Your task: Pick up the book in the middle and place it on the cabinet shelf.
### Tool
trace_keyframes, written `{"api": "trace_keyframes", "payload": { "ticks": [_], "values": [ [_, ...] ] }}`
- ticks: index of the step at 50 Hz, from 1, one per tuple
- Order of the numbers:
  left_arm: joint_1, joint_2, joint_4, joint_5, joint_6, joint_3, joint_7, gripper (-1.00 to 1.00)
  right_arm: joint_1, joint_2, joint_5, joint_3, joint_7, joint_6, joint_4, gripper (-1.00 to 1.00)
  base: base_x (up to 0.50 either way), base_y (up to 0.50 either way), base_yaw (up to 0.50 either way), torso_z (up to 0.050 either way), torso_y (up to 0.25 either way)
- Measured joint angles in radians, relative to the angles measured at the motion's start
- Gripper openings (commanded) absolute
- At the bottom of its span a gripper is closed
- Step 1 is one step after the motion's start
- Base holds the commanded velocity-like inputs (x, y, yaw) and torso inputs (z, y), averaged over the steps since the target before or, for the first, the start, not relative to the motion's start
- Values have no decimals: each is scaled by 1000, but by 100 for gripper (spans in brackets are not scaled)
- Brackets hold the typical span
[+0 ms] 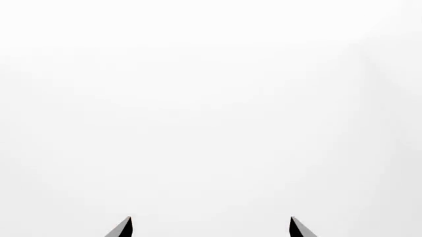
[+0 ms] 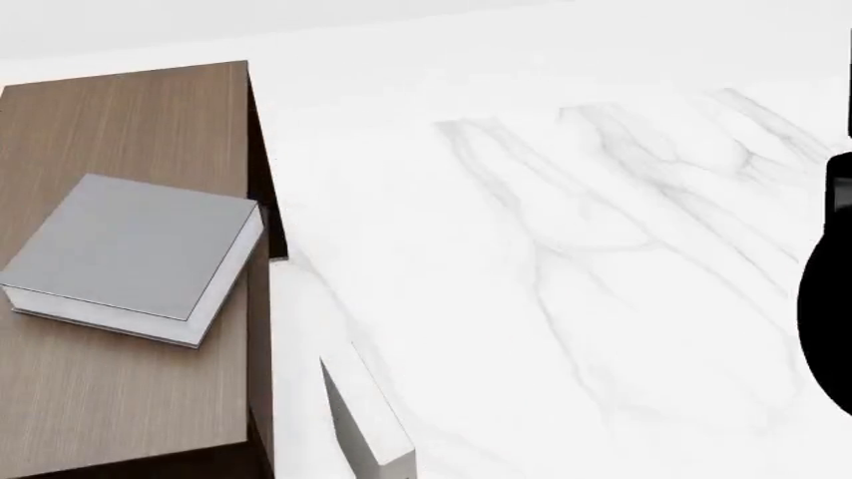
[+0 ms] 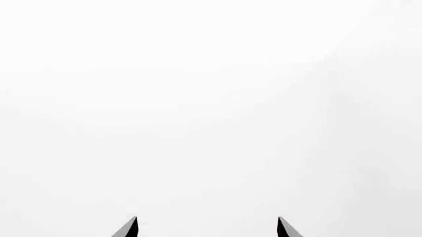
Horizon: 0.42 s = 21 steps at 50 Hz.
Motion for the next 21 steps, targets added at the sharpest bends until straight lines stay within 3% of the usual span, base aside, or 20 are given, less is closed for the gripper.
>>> {"api": "trace_keyframes", "payload": {
  "ticks": [10,21],
  "values": [
    [-256,-2,-244,71,35,53,101,100,102,15,-16,25,-33,86,86,100,0,0,0,0,0],
    [-380,-10,-387,123,65,76,154,100,147,17,-10,40,-53,131,141,100,0,0,0,0,0]
  ]
}}
